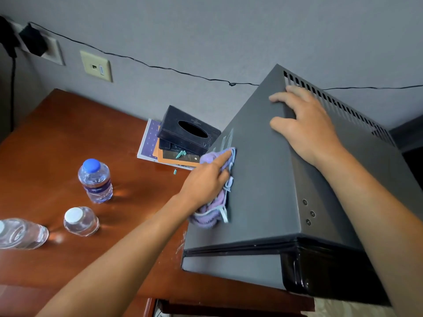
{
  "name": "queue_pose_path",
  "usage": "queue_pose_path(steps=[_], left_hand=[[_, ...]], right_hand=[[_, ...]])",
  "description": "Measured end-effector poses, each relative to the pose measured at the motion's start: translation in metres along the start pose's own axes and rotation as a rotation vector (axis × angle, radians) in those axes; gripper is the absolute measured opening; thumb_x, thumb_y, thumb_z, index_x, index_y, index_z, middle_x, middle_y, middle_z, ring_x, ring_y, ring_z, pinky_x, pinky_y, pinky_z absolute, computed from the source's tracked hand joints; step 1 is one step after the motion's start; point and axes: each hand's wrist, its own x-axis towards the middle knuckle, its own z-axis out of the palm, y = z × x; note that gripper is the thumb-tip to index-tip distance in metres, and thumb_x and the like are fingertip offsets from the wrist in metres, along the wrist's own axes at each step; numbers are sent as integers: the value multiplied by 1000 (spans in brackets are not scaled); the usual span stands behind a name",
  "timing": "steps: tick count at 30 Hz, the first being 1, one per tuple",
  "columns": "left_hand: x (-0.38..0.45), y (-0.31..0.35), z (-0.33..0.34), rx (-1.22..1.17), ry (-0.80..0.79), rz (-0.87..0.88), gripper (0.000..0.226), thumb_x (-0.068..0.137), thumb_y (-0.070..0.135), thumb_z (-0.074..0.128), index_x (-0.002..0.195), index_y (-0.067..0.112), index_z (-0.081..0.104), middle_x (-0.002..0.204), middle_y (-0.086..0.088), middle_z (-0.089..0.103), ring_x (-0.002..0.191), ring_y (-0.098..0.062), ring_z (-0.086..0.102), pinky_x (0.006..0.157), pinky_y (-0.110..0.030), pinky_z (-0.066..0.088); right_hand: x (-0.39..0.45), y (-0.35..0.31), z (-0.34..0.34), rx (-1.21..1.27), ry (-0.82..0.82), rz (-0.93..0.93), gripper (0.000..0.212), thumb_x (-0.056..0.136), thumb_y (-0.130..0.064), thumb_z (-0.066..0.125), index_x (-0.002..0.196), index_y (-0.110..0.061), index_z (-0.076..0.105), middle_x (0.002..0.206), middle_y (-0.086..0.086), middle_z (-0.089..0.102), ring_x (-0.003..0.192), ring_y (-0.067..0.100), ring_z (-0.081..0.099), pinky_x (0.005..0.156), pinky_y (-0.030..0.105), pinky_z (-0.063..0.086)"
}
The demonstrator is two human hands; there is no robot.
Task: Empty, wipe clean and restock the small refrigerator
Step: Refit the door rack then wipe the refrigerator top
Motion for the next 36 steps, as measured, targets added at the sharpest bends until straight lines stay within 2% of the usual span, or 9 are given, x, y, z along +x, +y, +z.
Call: queue_pose_path(steps=[3,5,8,12,16,20,24,30,36], left_hand=[[20,-23,17,15,-27,-71,49,104,19,44,153,24,42,128,-23,64,101,-41,61,70,-34,35],[26,-48,35,2,-51,-122,39,101,15,47,139,15,54,125,-22,63,97,-36,60,73,-38,41],[14,-94,66,24,-215,-248,25,101,16,47,121,9,59,113,-24,67,103,-42,63,81,-39,45],[-36,-129,97,49,-458,-448,35,107,25,42,135,9,57,133,-15,63,123,-33,59,98,-33,45],[-76,-149,114,-12,-572,-438,35,108,26,39,133,9,58,136,-15,62,124,-33,58,101,-36,43],[-115,-154,118,-173,-528,-388,32,100,35,44,123,29,63,119,0,71,109,-22,66,94,-29,48],[-120,-171,135,-262,-417,-394,58,87,52,37,141,41,54,123,11,72,114,-14,68,94,-26,52],[-20,-171,124,-292,-299,-329,38,102,17,47,136,5,61,130,-13,65,121,-26,61,102,-23,40],[107,-174,124,-335,-118,-331,42,104,5,44,144,12,53,129,-12,62,119,-36,59,96,-29,41]], right_hand=[[0,0,0,-10,-4,-1,65,70,-44,50,135,-39,58,158,-18,33,147,7,26,118,40,27],[0,0,0,-13,-4,0,64,71,-44,49,134,-40,57,158,-18,32,147,7,26,117,39,26],[-1,0,0,-19,-8,-4,60,73,-43,50,133,-41,57,158,-19,32,147,7,26,110,36,25],[-2,-1,-1,-23,-7,0,60,73,-44,50,132,-42,57,158,-19,32,148,8,26,116,42,25],[-2,-2,-1,-17,-13,0,61,72,-44,50,132,-40,58,157,-18,33,147,9,28,118,45,27],[-2,-1,-1,-5,-7,-9,60,71,-43,50,130,-41,60,157,-18,34,147,8,28,118,44,27],[-3,-2,0,-2,-2,-14,58,70,-42,51,127,-39,62,156,-18,34,147,8,28,119,43,26],[-2,0,0,-15,9,-25,55,70,-41,51,124,-41,62,157,-21,34,147,6,28,116,40,26],[2,7,0,18,27,-56,47,70,-38,56,116,-46,64,153,-23,37,143,1,33,116,38,28]])
